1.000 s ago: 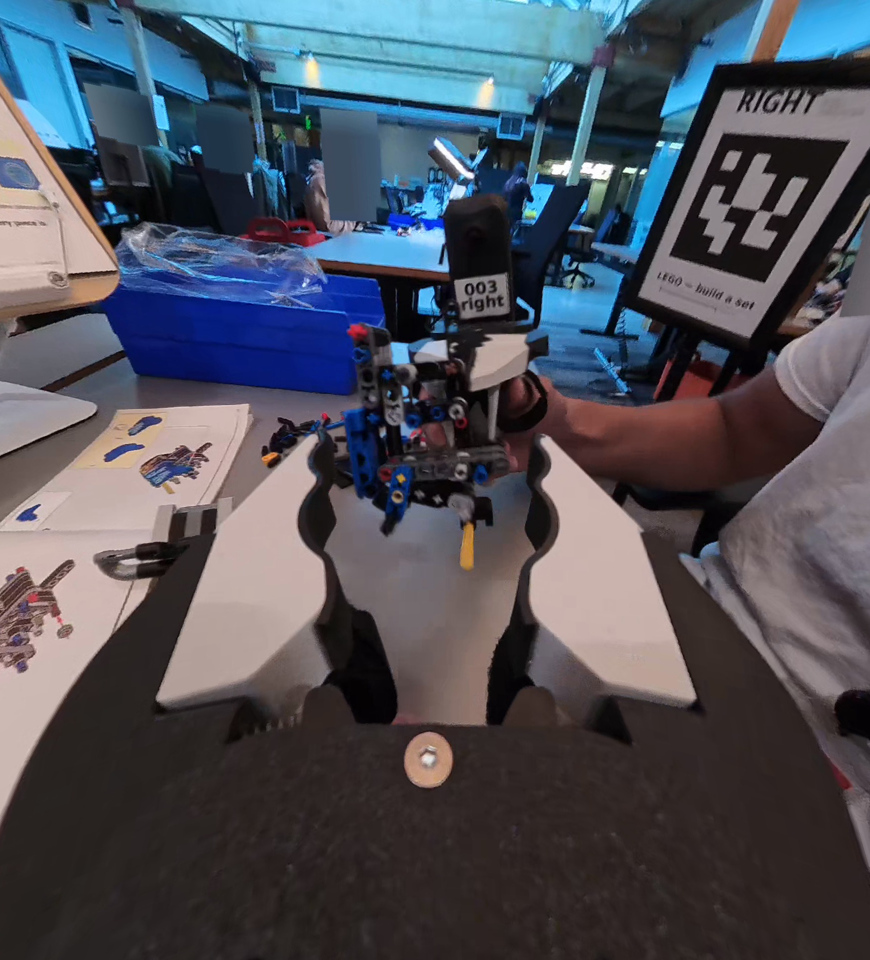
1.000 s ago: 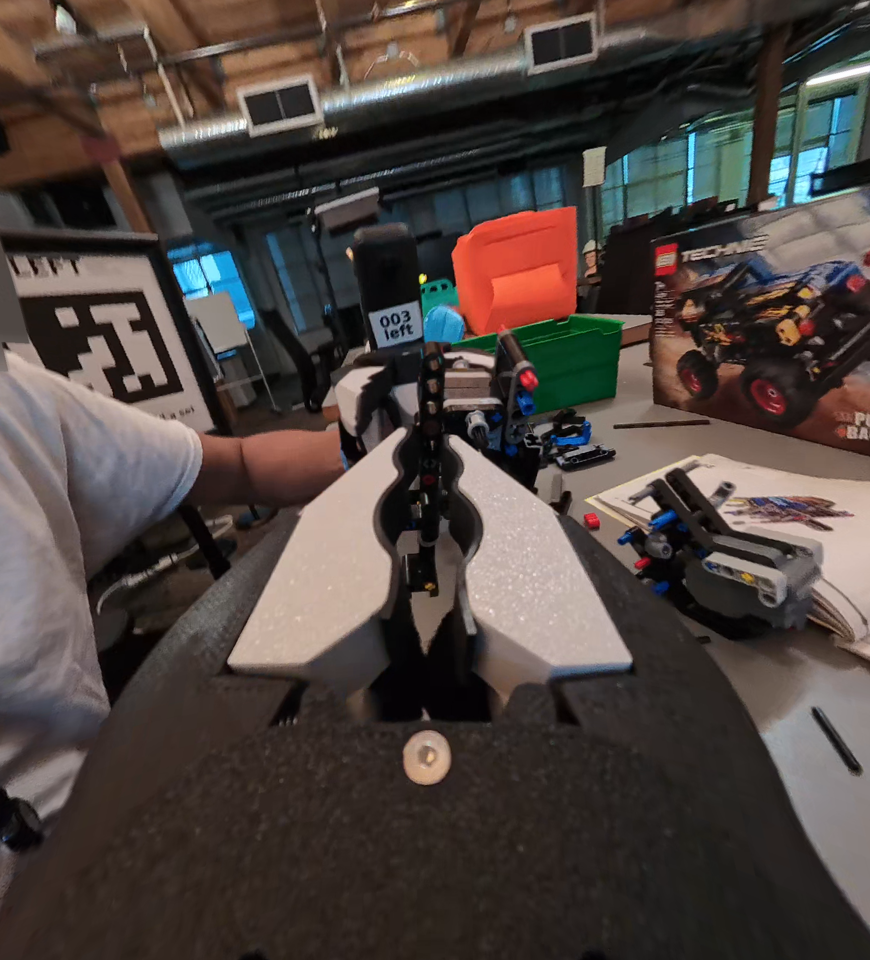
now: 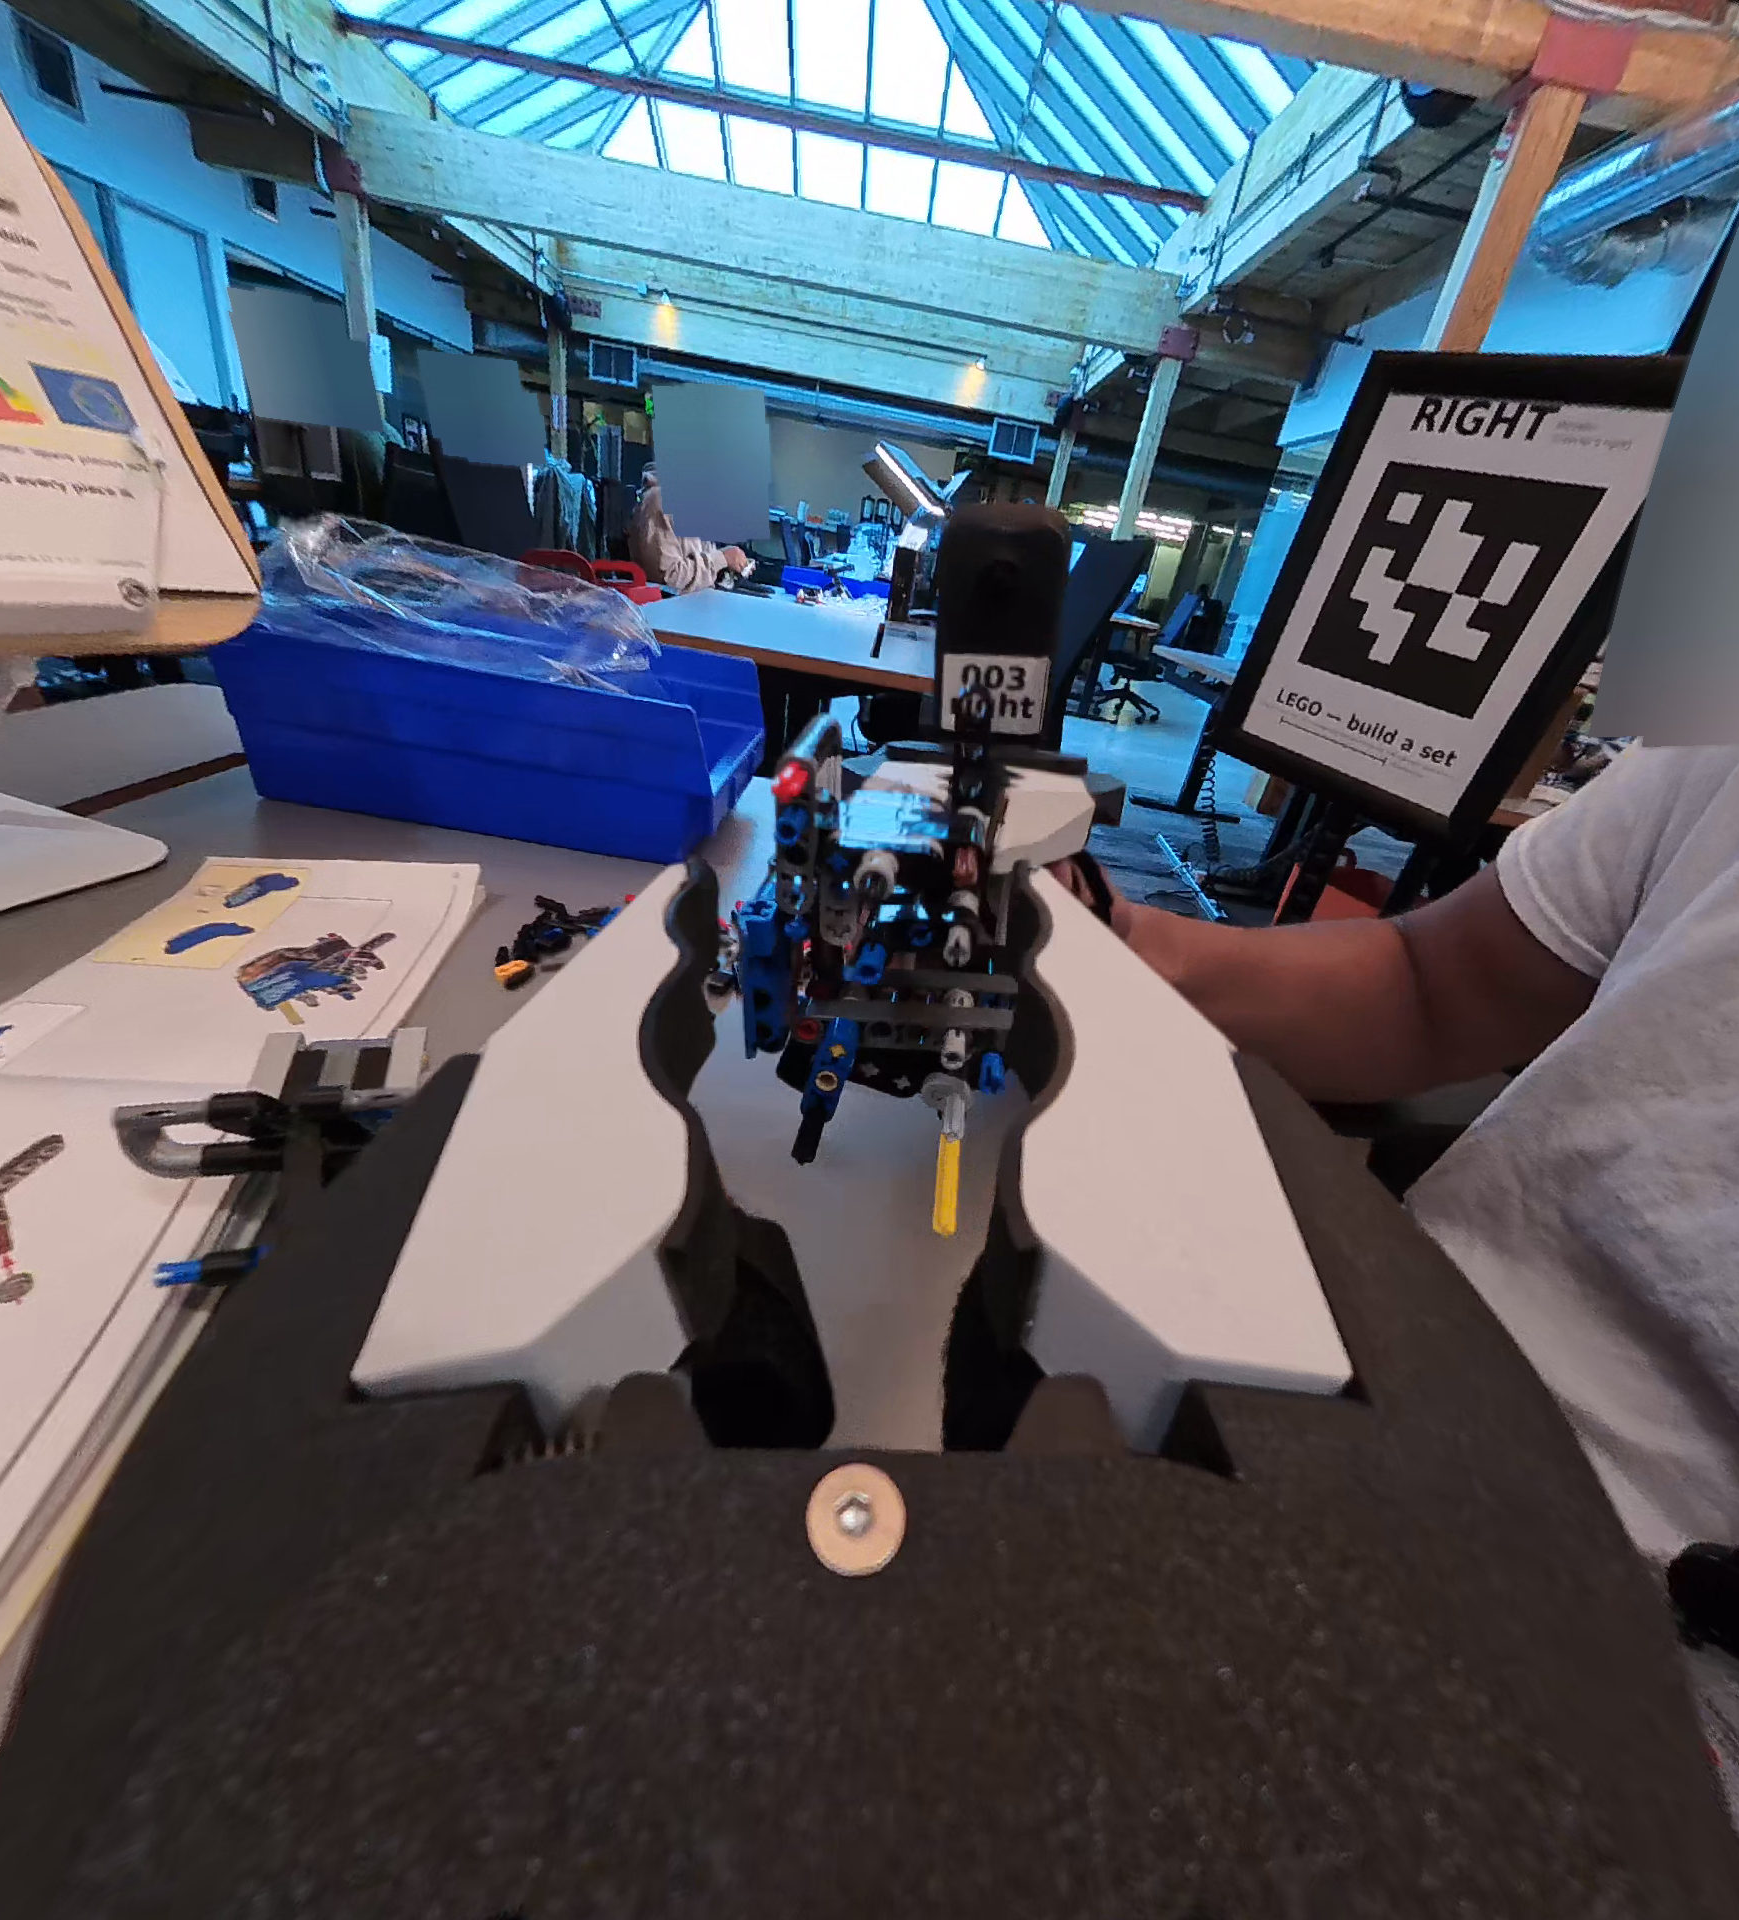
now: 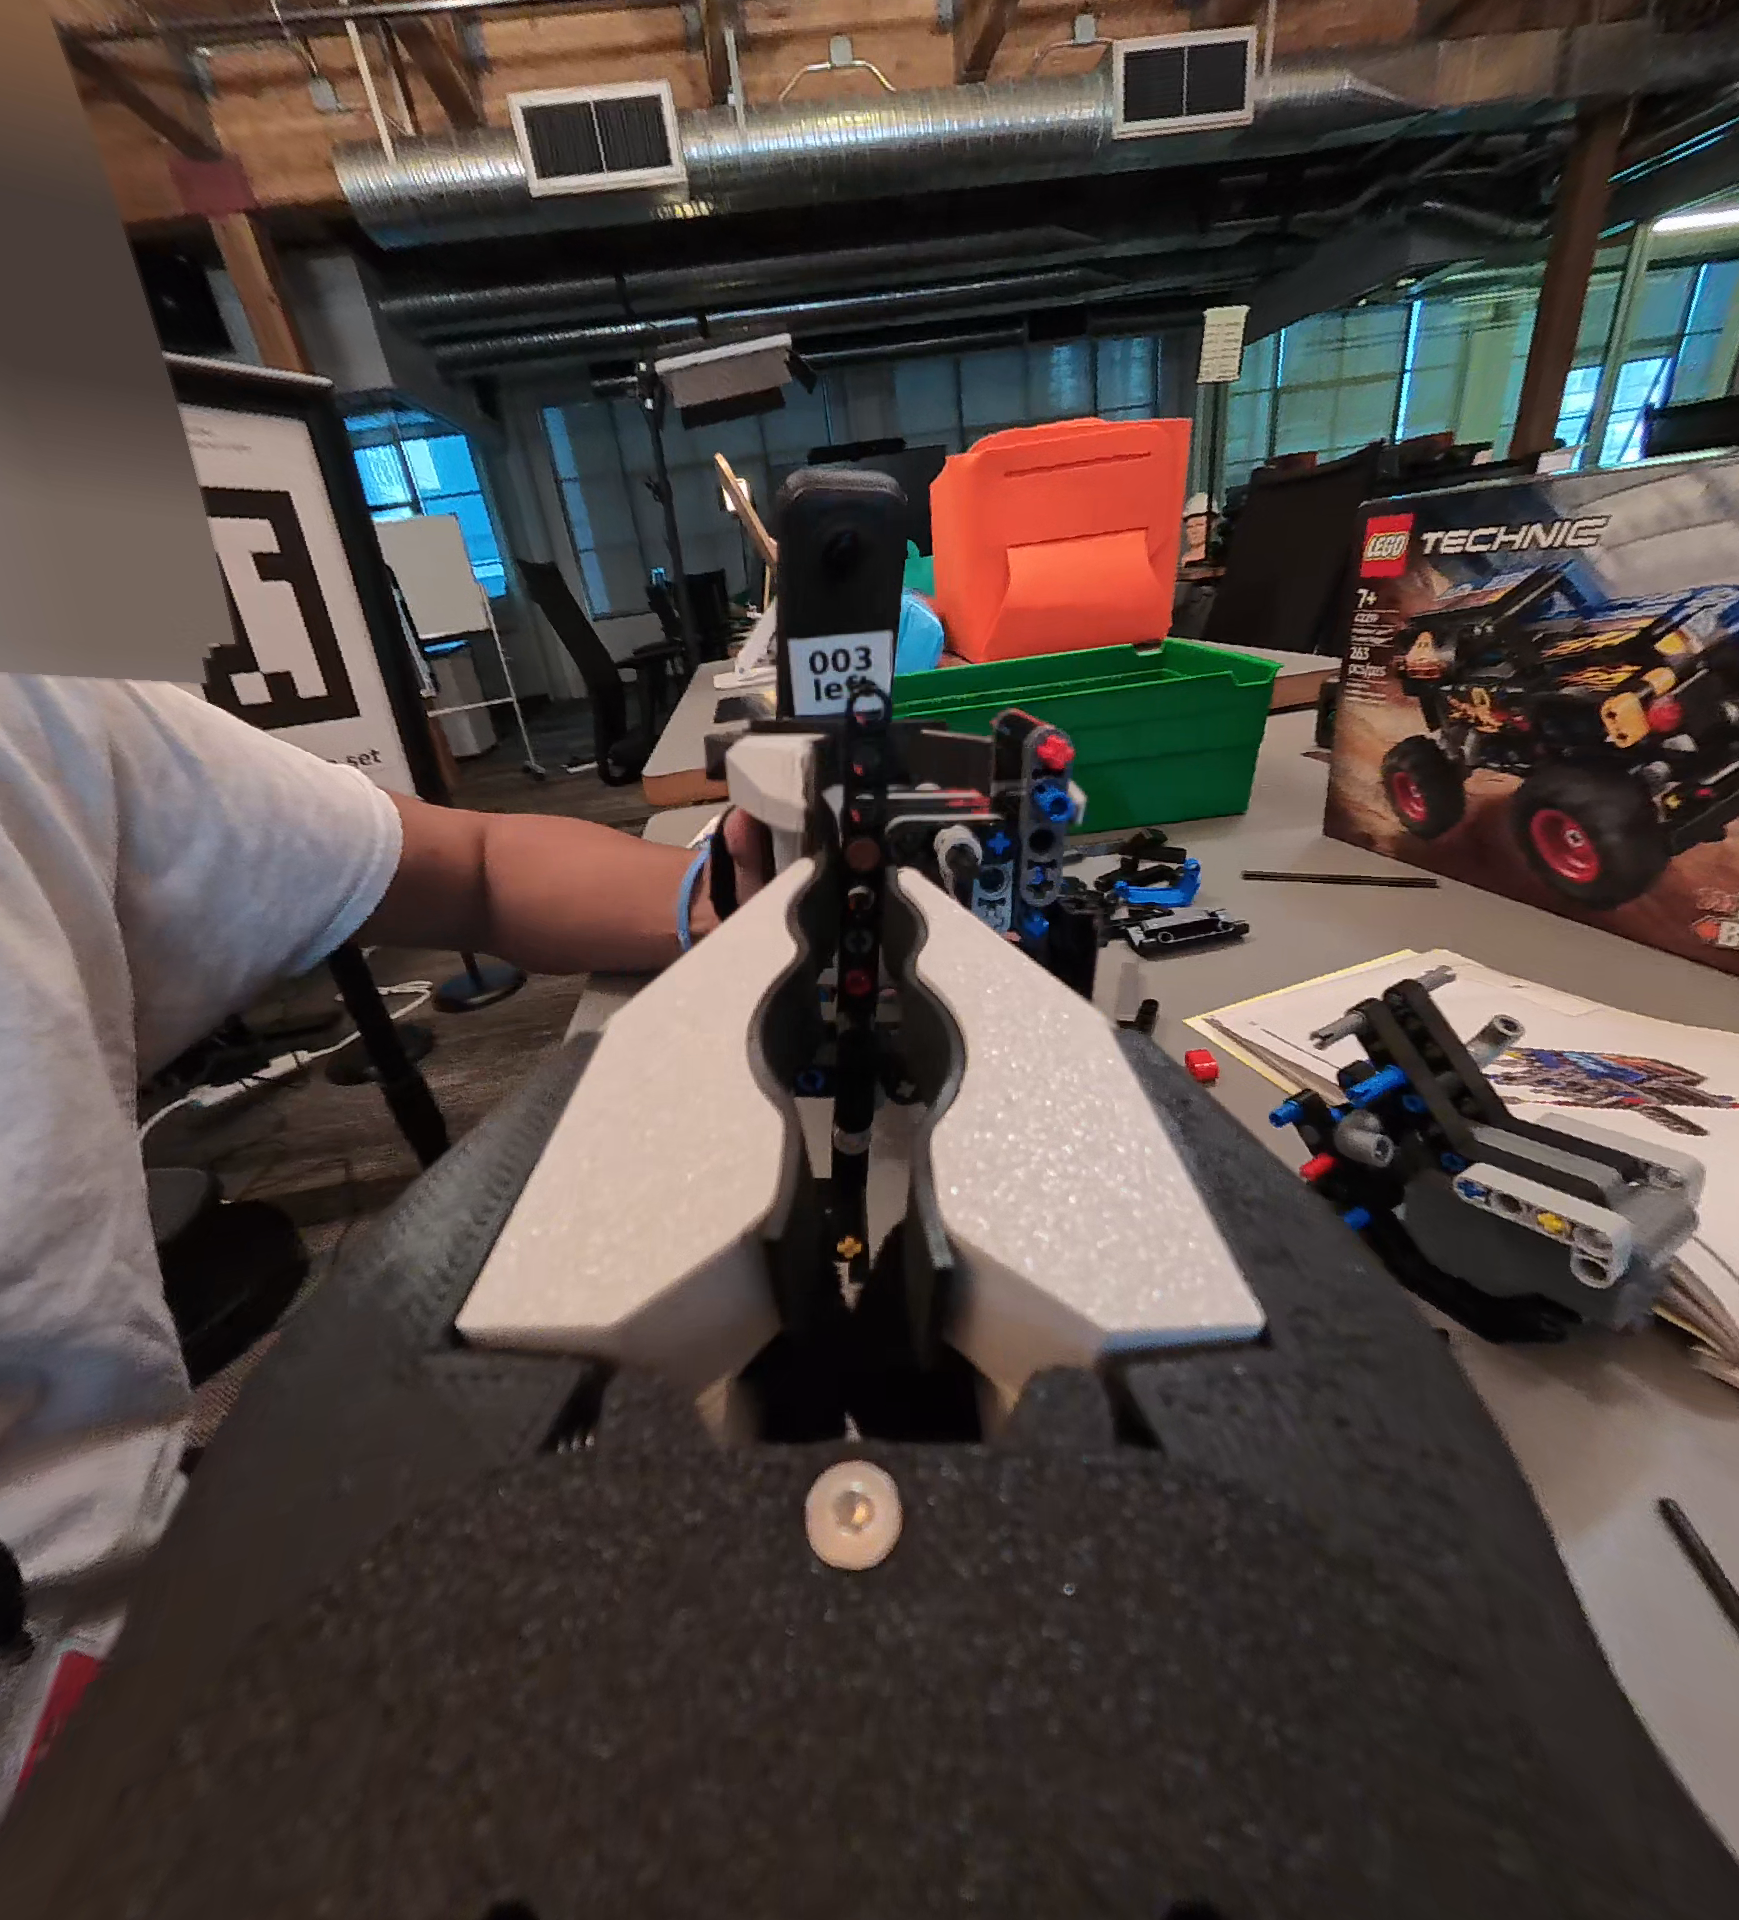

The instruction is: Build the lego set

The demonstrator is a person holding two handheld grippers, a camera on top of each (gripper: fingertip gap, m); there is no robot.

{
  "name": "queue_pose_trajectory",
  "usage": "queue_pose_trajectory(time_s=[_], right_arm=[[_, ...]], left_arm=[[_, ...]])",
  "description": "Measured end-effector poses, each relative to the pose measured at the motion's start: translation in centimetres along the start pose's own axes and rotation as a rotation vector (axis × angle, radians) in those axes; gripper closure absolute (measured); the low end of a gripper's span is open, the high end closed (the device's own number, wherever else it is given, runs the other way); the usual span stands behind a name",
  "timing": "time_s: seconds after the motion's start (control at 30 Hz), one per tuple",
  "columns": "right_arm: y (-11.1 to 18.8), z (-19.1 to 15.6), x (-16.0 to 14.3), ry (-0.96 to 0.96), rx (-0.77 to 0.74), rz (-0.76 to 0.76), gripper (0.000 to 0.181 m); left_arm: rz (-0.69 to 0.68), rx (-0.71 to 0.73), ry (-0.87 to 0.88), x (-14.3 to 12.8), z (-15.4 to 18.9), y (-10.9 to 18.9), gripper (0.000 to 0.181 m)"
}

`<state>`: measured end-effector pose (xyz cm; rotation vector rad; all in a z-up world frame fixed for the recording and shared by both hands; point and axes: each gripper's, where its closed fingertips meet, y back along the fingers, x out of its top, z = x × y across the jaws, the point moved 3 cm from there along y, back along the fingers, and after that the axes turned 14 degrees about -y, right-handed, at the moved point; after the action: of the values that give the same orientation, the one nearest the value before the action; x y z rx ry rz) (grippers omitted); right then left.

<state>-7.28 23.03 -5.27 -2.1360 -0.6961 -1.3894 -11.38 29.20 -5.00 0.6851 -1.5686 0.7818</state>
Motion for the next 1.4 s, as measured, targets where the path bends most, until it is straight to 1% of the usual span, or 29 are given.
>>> queue_pose_trajectory(time_s=[0.07,0.17,0.27,0.33,0.5,0.67,0.77,0.9,1.03,1.13,1.3,1.4], right_arm=[[0.0,-0.2,-0.4,0.017,0.002,-0.019,0.175],[-0.3,-0.6,-0.8,0.001,0.028,-0.038,0.175],[-0.6,-0.9,-1.1,-0.018,0.054,-0.064,0.176],[-0.7,-0.8,-1.5,-0.026,0.054,-0.082,0.175],[-0.6,-0.8,-1.4,-0.05,0.063,-0.079,0.175],[-0.6,-0.5,-1.6,-0.018,0.029,-0.087,0.175],[-0.5,-0.4,-1.6,-0.036,0.03,-0.088,0.175],[-0.5,-0.4,-1.5,-0.049,0.039,-0.089,0.175],[-0.6,-0.7,-1.7,-0.081,0.07,-0.105,0.175],[-0.6,-0.7,-1.8,-0.094,0.076,-0.113,0.175],[-0.5,-0.6,-1.7,-0.086,0.067,-0.105,0.175],[-0.4,-0.4,-1.7,-0.08,0.05,-0.104,0.175]], left_arm=[[-0.005,0.006,-0.02,0.2,-0.1,0.2,0.126],[-0.041,-0.026,-0.073,0.1,0.7,0.0,0.127],[-0.088,-0.04,-0.153,-0.5,1.5,-0.3,0.139],[-0.09,-0.025,-0.178,-0.5,1.6,-0.4,0.14],[-0.087,-0.005,-0.176,-0.6,1.5,-0.6,0.14],[-0.091,0.02,-0.184,-0.7,1.4,-0.8,0.141],[-0.094,0.023,-0.172,-0.8,1.3,-0.8,0.141],[-0.09,0.016,-0.167,-0.8,1.3,-0.9,0.14],[-0.098,-0.023,-0.167,-0.7,1.5,-0.7,0.14],[-0.095,-0.003,-0.19,-0.6,1.6,-0.7,0.141],[-0.09,-0.002,-0.177,-0.6,1.5,-0.8,0.14],[-0.111,-0.014,-0.172,-0.7,1.4,-0.9,0.14]])
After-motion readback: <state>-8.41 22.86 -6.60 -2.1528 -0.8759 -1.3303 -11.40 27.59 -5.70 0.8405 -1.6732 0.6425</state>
